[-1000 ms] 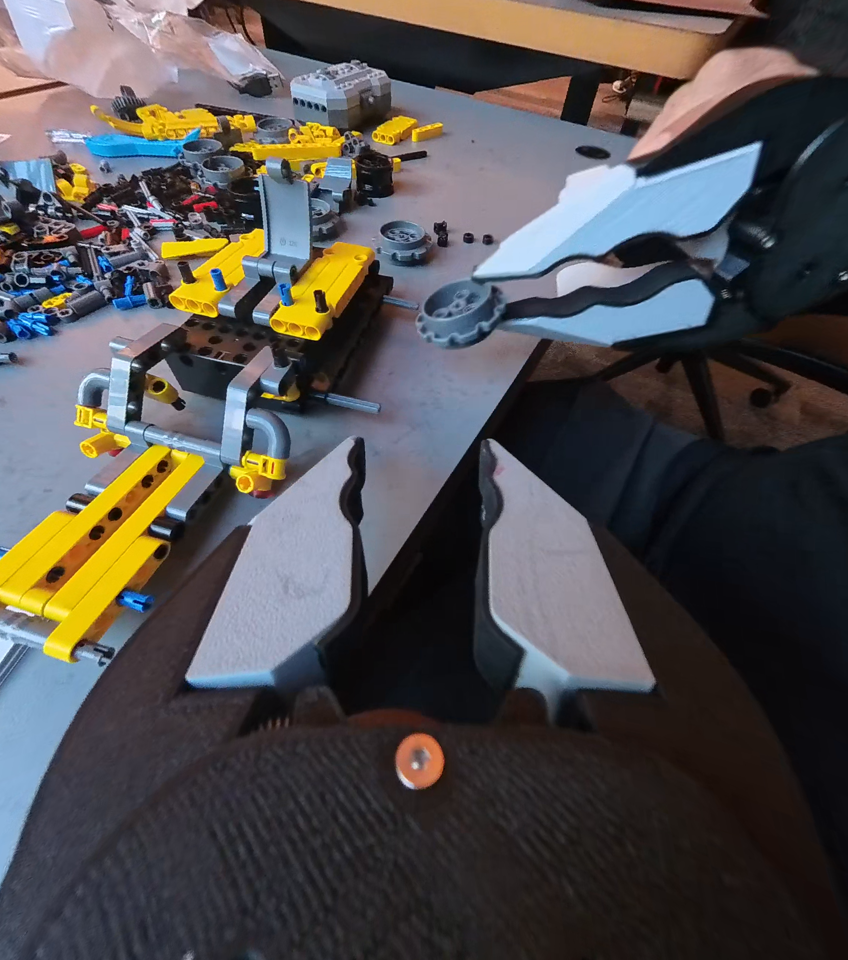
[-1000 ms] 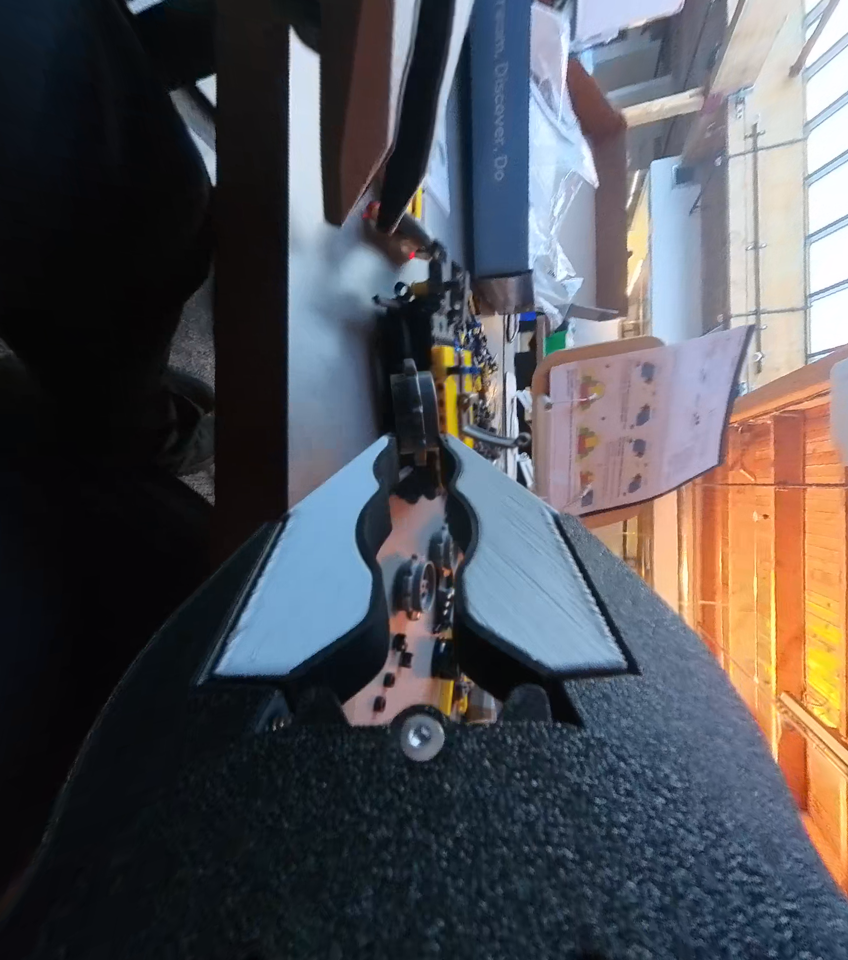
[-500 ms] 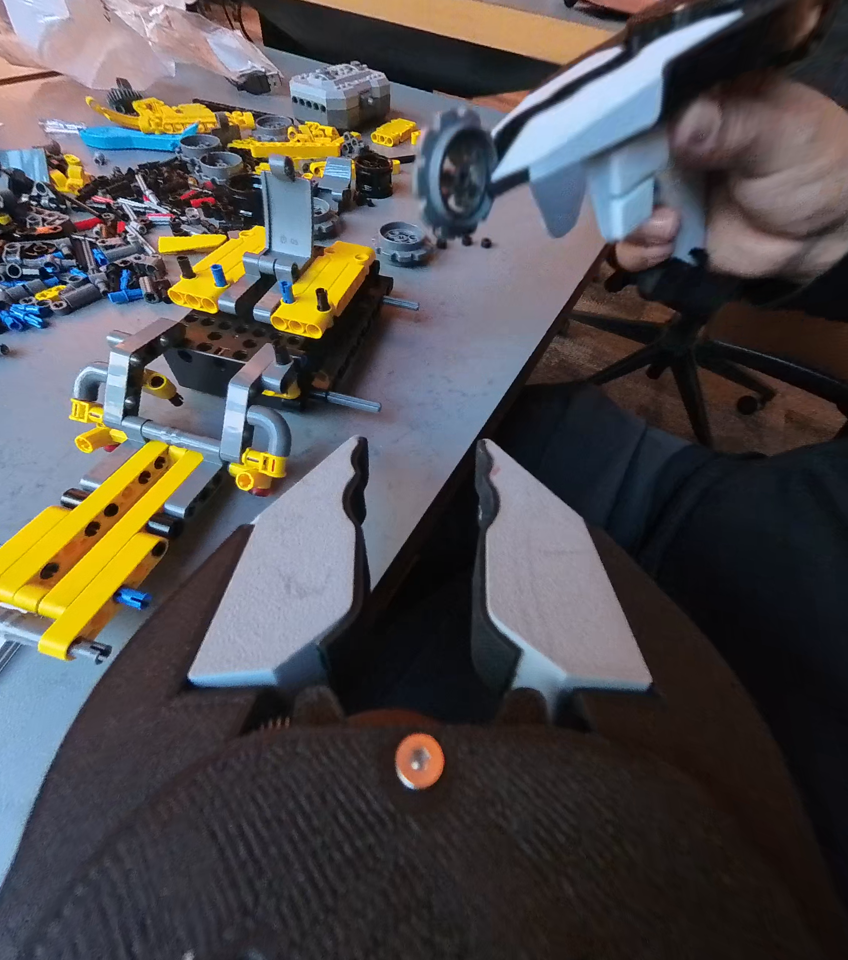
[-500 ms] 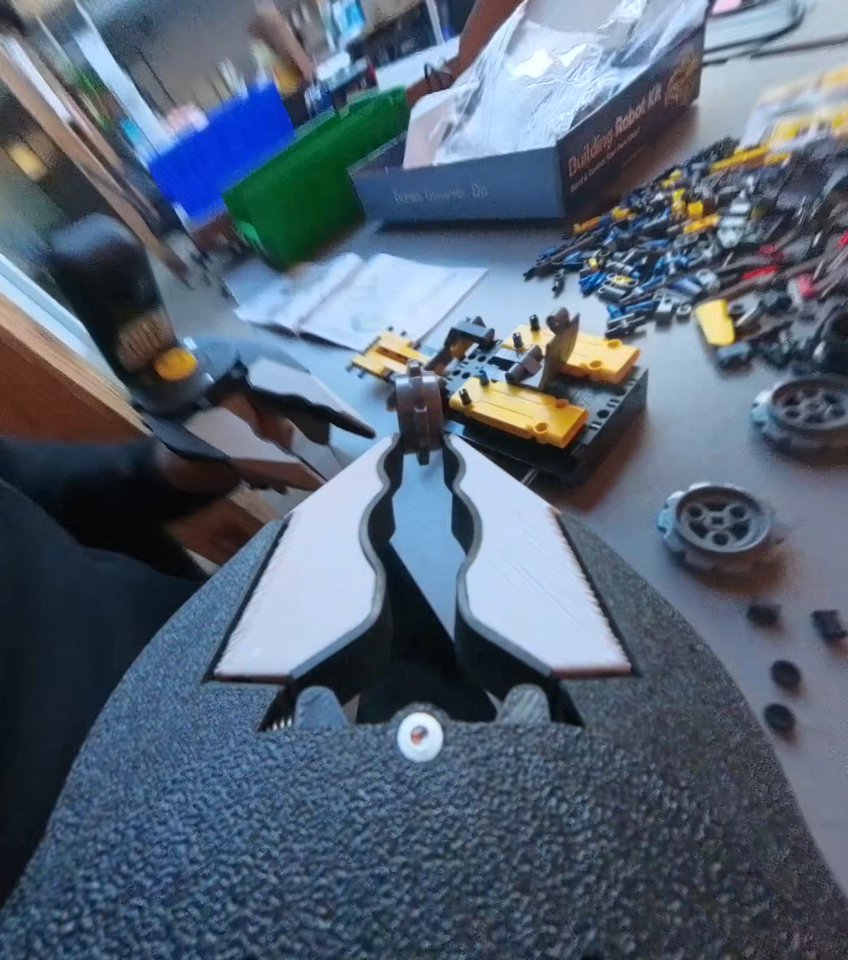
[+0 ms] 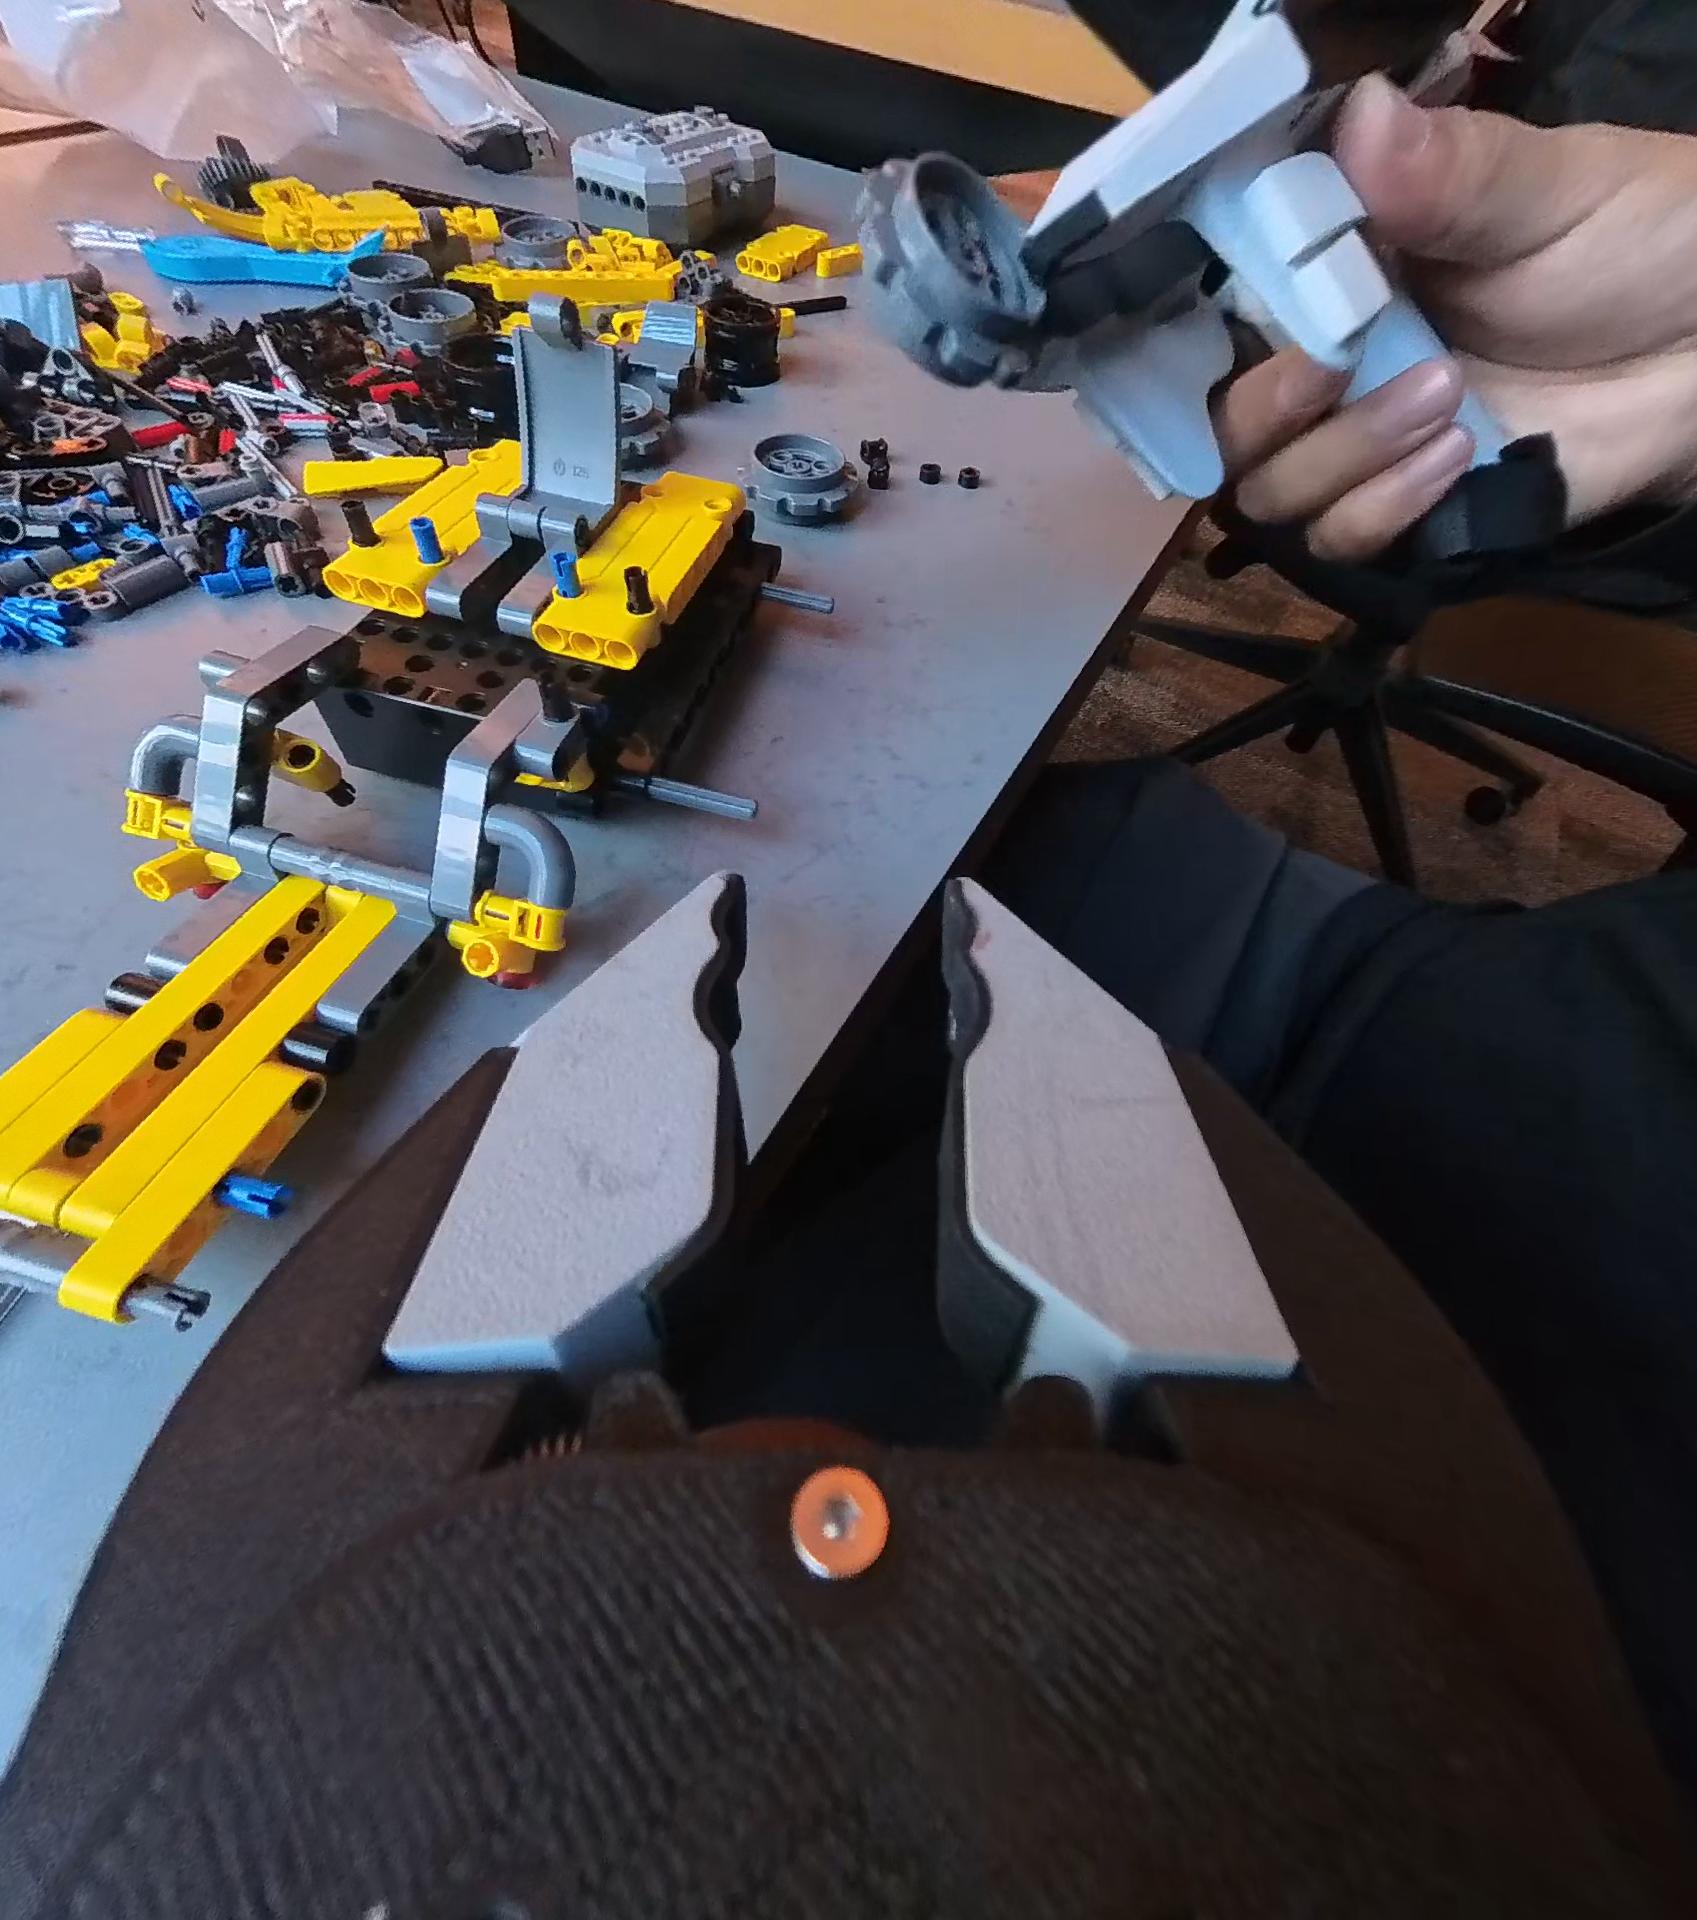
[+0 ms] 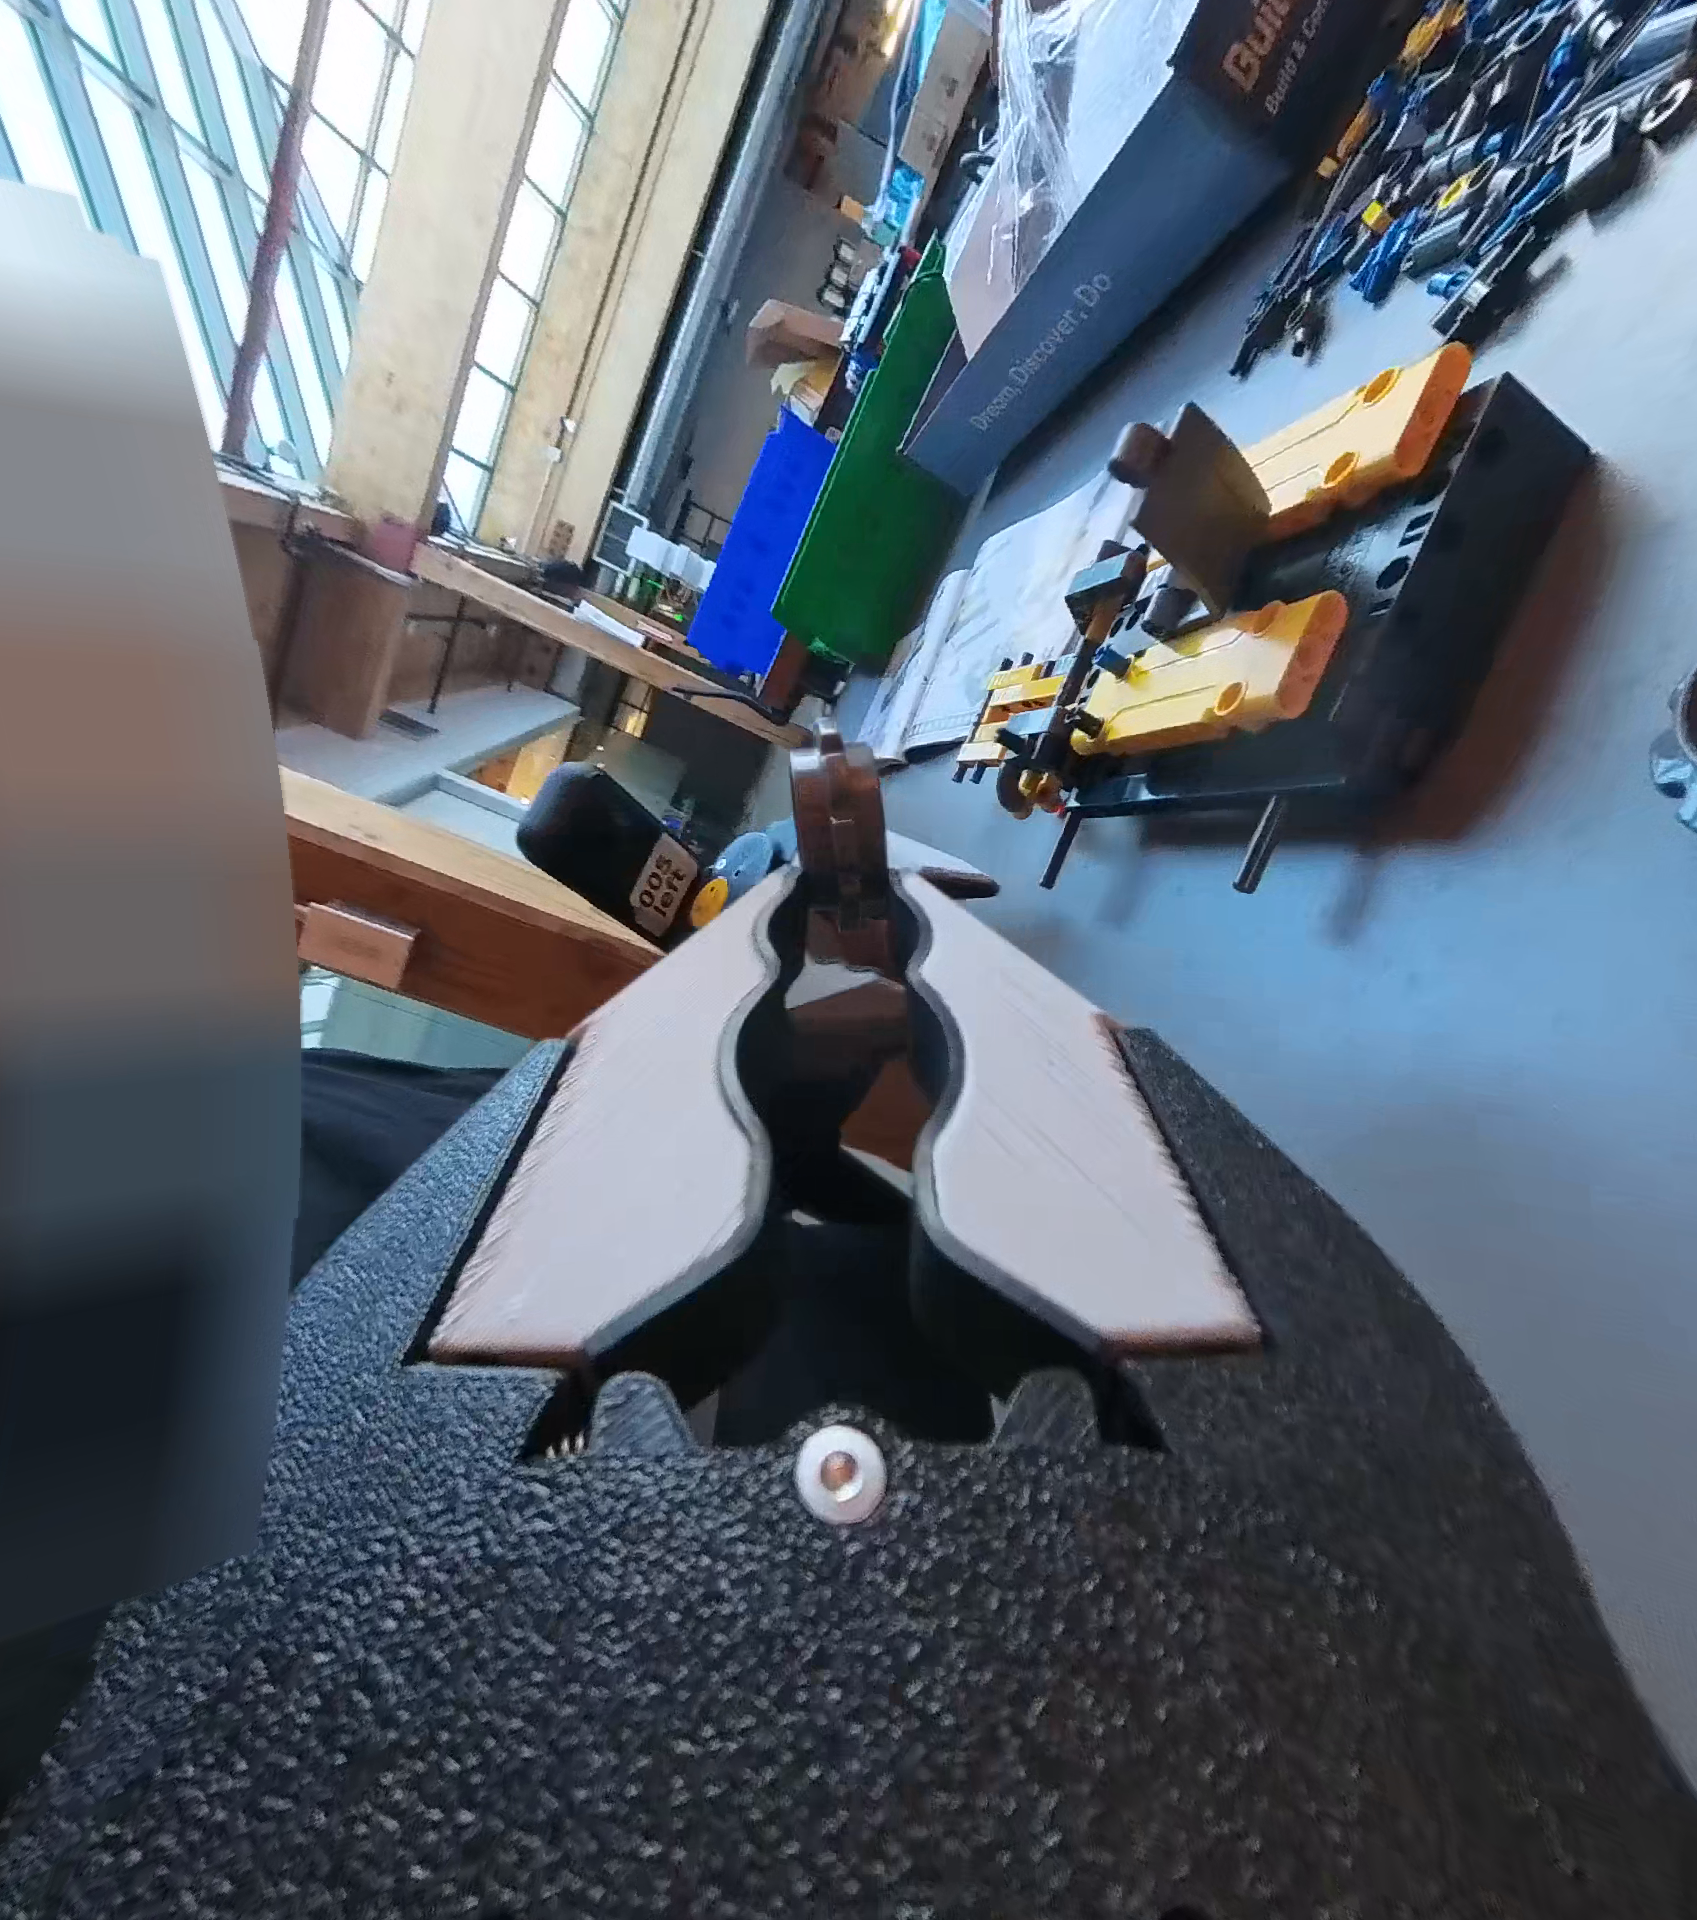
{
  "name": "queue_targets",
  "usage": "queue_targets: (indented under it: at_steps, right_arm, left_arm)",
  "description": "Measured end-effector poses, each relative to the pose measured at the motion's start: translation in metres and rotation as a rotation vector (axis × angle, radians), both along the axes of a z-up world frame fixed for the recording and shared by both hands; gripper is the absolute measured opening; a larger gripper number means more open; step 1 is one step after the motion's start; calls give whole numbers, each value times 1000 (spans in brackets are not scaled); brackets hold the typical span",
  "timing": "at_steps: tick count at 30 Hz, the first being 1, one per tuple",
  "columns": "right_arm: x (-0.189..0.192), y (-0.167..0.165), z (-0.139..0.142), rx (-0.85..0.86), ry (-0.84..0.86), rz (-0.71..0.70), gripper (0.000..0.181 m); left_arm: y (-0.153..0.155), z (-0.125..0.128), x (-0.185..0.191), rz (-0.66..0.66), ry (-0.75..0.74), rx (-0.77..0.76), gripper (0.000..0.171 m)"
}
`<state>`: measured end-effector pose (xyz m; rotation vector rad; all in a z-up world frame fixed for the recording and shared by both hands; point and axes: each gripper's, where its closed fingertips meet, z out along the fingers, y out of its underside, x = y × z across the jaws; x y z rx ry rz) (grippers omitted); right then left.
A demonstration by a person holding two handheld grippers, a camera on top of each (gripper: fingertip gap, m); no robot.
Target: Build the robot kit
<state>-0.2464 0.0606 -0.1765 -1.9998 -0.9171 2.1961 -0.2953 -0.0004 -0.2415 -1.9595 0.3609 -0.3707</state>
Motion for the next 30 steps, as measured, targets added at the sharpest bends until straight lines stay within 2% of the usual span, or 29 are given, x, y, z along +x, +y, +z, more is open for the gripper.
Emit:
queue_targets:
  at_steps: [3, 5, 7, 10, 12, 13, 15, 19, 22, 24, 27, 30]
  right_arm:
    - [1, -5, 9, -23, 48, 19, 14]
    - [1, -16, 14, 185, 99, 29, 14]
    - [2, -30, 23, 628, 165, -2, 15]
    - [4, -47, 45, 1468, 275, -96, 14]
    - [1, -48, 57, 1983, 271, -168, 14]
    - [0, -50, 63, 2173, 288, -196, 14]
    - [-2, -56, 72, 2417, 346, -232, 14]
    - [-7, -49, 74, 2698, 357, -251, 14]
    - [-7, -49, 74, 2743, 380, -232, 14]
    - [-7, -53, 71, 2742, 397, -211, 14]
    - [-10, -59, 61, 2767, 414, -183, 14]
    - [-12, -67, 54, 2738, 429, -183, 14]
  left_arm:
    - [0, 0, 0, -1, -3, 0, 34]
    - [0, 0, 0, -1, -3, 0, 34]
    - [0, 0, 0, -1, -2, 1, 34]
    - [1, 0, 1, -3, -3, 4, 34]
    - [1, 1, 1, -5, -3, 5, 34]
    - [1, 0, 2, -6, -2, 5, 34]
    - [1, 0, 2, -7, 2, 5, 34]
    - [1, 1, 1, -3, 4, 9, 35]
    - [-1, 10, 7, -39, -34, 44, 43]
    - [-2, 31, 18, -94, -120, 98, 46]
    - [-3, 76, 33, -159, -276, 184, 55]
    - [-3, 91, 38, -166, -301, 214, 55]
